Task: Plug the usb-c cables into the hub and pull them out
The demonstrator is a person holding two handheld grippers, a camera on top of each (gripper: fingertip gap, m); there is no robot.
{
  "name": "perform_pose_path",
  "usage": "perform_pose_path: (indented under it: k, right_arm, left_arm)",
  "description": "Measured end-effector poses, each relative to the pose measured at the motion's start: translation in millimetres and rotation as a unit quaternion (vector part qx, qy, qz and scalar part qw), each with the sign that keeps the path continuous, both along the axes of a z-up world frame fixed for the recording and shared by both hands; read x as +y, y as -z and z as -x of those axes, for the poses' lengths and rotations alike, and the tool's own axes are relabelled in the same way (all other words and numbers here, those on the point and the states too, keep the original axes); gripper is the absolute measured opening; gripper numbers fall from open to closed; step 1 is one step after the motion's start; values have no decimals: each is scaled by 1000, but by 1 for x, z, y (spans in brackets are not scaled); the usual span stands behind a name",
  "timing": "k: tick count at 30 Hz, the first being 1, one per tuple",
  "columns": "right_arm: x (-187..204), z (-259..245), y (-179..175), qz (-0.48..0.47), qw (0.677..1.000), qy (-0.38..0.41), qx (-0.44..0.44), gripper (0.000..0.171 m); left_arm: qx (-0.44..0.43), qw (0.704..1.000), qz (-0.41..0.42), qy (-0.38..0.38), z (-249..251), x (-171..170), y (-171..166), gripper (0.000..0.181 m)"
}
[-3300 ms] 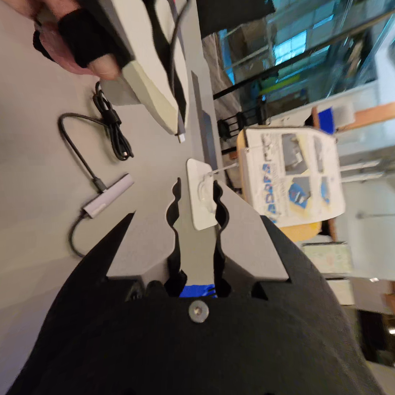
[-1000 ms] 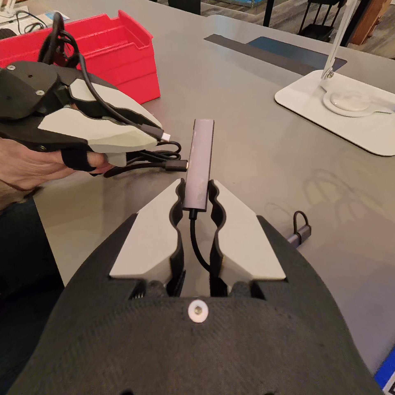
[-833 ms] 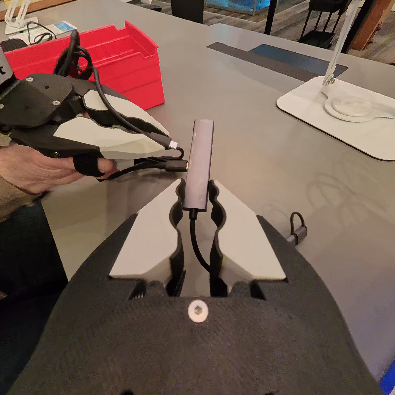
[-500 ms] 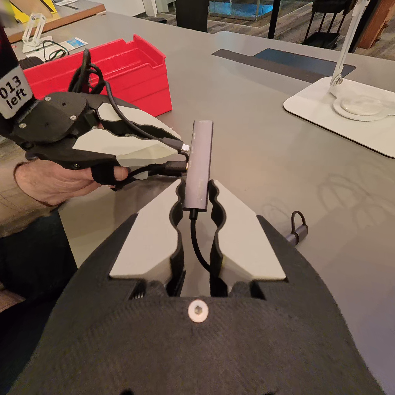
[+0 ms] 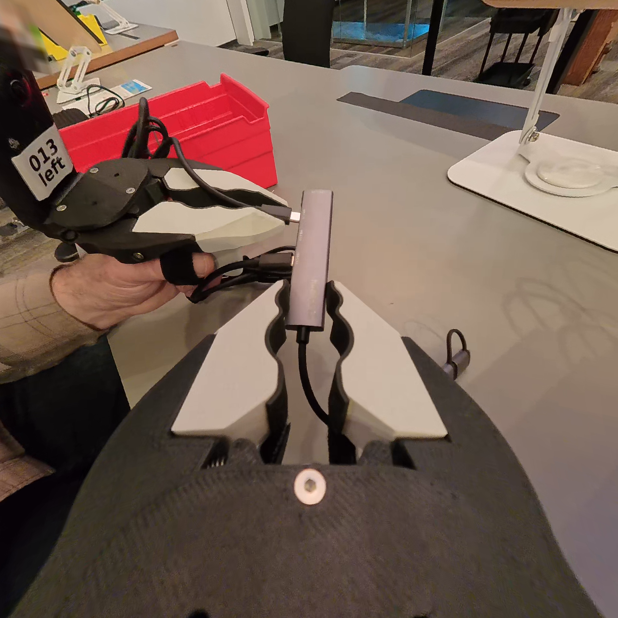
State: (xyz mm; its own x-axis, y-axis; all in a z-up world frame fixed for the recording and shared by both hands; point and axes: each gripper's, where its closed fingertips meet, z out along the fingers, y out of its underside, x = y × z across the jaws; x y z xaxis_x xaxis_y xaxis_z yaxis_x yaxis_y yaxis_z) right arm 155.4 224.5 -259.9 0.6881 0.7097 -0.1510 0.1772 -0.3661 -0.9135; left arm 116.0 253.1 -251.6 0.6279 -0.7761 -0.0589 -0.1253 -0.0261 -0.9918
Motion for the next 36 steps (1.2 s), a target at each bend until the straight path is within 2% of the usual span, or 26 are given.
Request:
perform_pose_path:
  k: [36]
  right_arm:
    - [-8, 7, -19, -37, 997, -72, -21, 20]
  left_arm:
    - [-32, 996, -82, 16, 2, -9, -32, 12]
